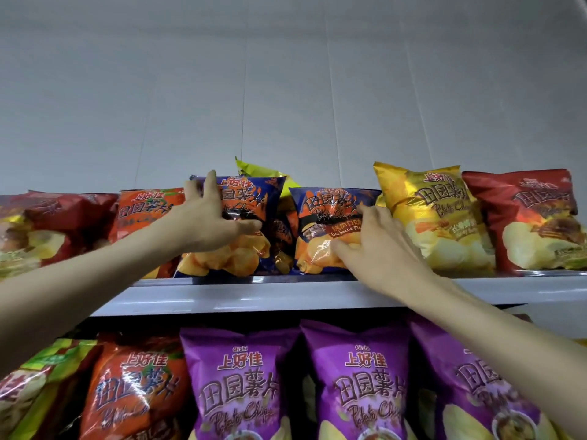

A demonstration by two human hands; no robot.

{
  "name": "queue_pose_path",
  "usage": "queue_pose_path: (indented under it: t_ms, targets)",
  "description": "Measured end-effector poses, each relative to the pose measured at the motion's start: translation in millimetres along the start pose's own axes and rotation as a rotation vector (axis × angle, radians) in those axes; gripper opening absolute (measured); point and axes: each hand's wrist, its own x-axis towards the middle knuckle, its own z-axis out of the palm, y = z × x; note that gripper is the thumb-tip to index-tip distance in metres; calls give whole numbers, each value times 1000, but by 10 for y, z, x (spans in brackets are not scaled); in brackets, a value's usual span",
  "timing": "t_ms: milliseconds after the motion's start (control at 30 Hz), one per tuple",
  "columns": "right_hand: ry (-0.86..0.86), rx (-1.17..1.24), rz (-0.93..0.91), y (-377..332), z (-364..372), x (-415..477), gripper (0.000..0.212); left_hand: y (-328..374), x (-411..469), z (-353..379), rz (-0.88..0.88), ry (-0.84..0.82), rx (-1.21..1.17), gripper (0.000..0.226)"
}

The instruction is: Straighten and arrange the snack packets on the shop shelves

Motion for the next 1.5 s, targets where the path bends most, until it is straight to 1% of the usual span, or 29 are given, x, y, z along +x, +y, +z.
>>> queue_pose_path:
  t_ms: [100, 200, 300, 400, 500, 567, 633, 700, 767, 833, 900, 1000, 1100, 1167, 1267, 1333, 1433, 1500]
  targets:
    - [-134, 122, 136, 15, 74, 117, 112, -30, 51, 147, -30, 45, -96, 129]
    - [-185, 195, 225, 55, 142, 214, 126, -29, 70, 181, -1, 127, -150, 124]
    - [-180, 289, 273, 110, 172, 251, 128, -18, 98, 136, 35, 167, -218, 120]
    - [-113, 349, 274, 136, 184, 234, 121, -18, 120, 43, 86, 220, -287, 117]
    - [-32, 349, 248, 121, 186, 186, 114, -55, 190, -185, 95, 364, -433, 111]
    - [-13, 331, 232, 123, 198, 171, 112, -125, 265, -391, 84, 483, -513, 103]
    - [-11, 317, 223, 142, 216, 176, 111, -235, 341, -562, 69, 548, -542, 99]
    - [12, 335, 222, 159, 236, 186, 111, -383, 413, -672, 43, 553, -553, 101]
    - [49, 344, 215, 160, 263, 192, 108, -527, 462, -745, 7, 535, -592, 110]
    - [56, 333, 208, 151, 296, 195, 106, -622, 468, -795, -39, 512, -673, 119]
    - [47, 329, 209, 130, 313, 201, 105, -689, 456, -825, -70, 486, -759, 121]
    - [44, 339, 208, 90, 311, 202, 104, -760, 442, -853, -75, 463, -857, 116]
    - [64, 356, 203, 80, 310, 184, 102, -802, 432, -902, -47, 475, -946, 105]
    - [88, 365, 199, 76, 320, 161, 102, -819, 412, -954, -19, 492, -976, 101]
    - [129, 371, 180, 74, 366, 143, 103, -824, 403, -992, 3, 516, -982, 103]
    - [130, 371, 184, 72, 383, 155, 102, -747, 391, -913, 2, 496, -958, 107]
    - [124, 375, 197, 55, 384, 166, 103, -519, 319, -583, 39, 428, -833, 117]
    - [162, 399, 201, 35, 391, 159, 103, -370, 292, -347, 78, 371, -729, 116]
